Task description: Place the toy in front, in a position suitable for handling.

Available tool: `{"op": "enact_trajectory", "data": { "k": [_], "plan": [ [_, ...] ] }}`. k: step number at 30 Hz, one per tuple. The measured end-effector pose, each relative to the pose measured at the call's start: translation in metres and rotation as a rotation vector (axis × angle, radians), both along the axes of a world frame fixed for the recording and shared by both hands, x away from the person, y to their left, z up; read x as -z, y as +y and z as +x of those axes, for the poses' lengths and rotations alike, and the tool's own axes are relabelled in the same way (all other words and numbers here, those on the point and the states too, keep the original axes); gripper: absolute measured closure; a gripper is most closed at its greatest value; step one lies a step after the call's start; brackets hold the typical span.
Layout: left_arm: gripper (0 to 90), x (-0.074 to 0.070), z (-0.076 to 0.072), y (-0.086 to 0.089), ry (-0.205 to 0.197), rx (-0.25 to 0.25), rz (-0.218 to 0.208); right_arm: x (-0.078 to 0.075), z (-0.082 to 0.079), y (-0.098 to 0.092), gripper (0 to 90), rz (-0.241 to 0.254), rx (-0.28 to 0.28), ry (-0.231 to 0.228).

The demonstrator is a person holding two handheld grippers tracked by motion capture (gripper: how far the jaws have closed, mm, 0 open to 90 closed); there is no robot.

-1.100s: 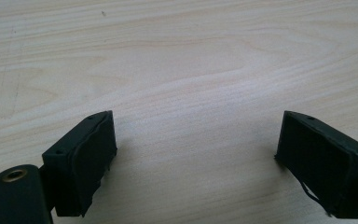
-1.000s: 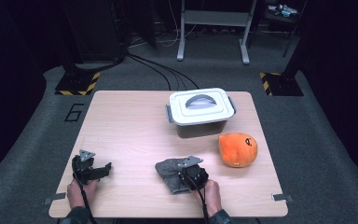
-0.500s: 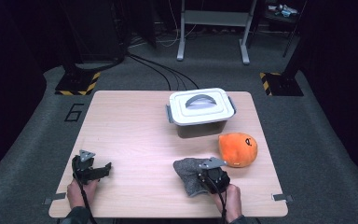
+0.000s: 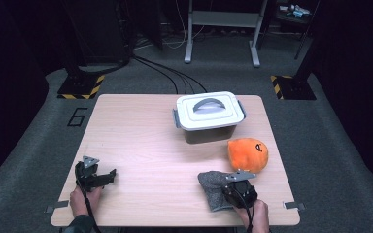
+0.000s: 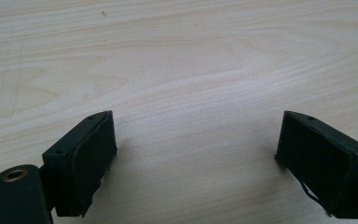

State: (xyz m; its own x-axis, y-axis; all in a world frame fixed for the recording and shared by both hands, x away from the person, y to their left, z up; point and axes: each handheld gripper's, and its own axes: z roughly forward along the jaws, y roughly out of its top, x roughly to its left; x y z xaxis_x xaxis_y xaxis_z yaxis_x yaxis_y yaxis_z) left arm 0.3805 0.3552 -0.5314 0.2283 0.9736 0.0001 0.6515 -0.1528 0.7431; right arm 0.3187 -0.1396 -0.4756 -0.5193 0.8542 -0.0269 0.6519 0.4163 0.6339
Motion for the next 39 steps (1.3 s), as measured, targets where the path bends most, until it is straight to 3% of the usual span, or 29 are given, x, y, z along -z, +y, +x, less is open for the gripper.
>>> {"op": "enact_trajectory", "data": {
  "k": [8, 17, 20, 22, 26, 34, 39],
  "plan": [
    [11.5, 0.000, 0.000, 0.000, 0.001, 0.000, 0.001, 0.019, -0.001, -0.004, 69.0, -0.015, 0.002, 0.054],
    [11.5, 0.000, 0.000, 0.000, 0.001, 0.000, 0.001, 0.018, -0.004, -0.006, 64.6, -0.006, 0.006, 0.084],
    [11.5, 0.000, 0.000, -0.001, -0.005, -0.005, 0.002, 0.017, -0.004, -0.009, 49.6, 0.020, -0.007, 0.087],
    [11.5, 0.000, 0.000, 0.000, -0.001, -0.003, 0.001, 0.012, -0.006, -0.012, 33.0, 0.042, 0.000, 0.070],
    [11.5, 0.000, 0.000, -0.001, -0.004, -0.006, 0.004, -0.003, -0.005, -0.018, 15.2, 0.082, 0.010, 0.026],
    [11.5, 0.000, 0.000, 0.000, 0.000, -0.002, 0.000, -0.033, 0.012, -0.036, 3.1, 0.131, 0.034, -0.058],
    [11.5, 0.000, 0.000, 0.000, 0.001, -0.002, 0.000, -0.045, 0.027, -0.043, 1.5, 0.139, 0.065, -0.093]
  ]
}}
